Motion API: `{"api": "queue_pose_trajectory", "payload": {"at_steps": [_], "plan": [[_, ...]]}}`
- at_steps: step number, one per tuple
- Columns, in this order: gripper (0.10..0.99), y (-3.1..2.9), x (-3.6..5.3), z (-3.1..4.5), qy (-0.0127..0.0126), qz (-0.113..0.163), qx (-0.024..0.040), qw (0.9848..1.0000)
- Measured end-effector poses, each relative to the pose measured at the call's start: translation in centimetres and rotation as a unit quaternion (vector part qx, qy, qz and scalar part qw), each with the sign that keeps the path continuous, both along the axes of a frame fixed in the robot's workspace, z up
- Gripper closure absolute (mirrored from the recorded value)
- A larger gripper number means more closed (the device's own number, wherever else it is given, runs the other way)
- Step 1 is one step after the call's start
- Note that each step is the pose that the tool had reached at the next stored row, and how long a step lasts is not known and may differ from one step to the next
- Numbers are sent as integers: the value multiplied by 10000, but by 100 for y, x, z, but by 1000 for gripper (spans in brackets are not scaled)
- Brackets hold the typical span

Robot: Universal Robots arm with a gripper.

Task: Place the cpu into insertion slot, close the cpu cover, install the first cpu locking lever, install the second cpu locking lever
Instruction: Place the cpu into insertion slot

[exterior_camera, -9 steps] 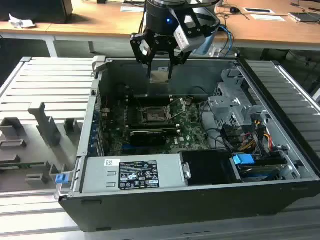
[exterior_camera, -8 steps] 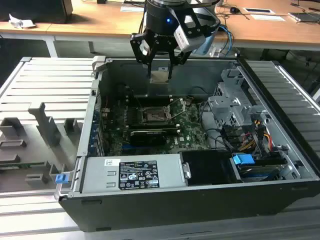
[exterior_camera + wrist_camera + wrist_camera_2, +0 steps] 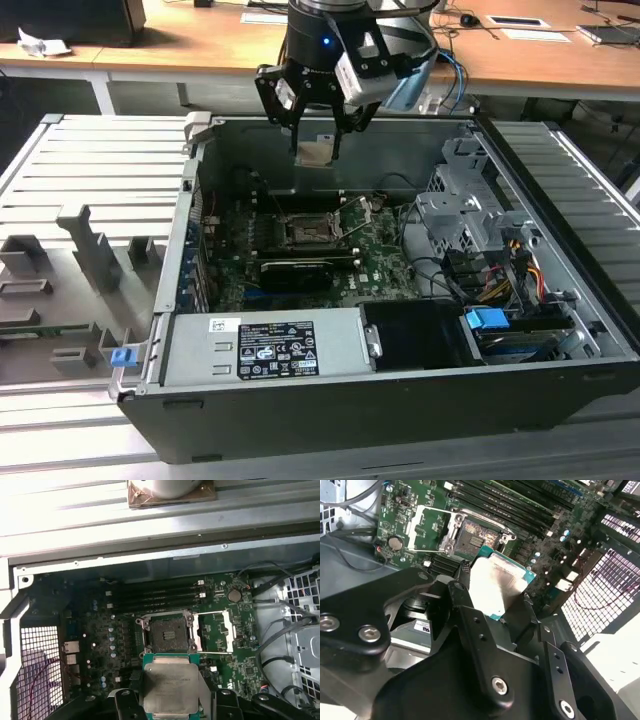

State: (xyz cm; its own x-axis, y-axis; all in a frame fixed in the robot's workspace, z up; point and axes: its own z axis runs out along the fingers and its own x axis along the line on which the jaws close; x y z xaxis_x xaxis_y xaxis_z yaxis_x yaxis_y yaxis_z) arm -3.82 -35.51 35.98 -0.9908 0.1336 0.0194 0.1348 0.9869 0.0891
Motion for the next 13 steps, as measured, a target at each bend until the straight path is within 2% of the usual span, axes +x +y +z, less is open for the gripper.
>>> {"api": "queue_pose_trajectory", "payload": {"at_steps": [3, 8, 9, 11, 13], "plan": [[557, 0, 0, -11, 0, -388, 1, 9992], [557, 0, 0, -88, 0, -469, -7, 9989], [557, 0, -1, -91, -1, -581, -6, 9983], [557, 0, 0, -97, -1, -932, -5, 9956], [557, 0, -1, -101, -1, -1092, -5, 9940]]}}
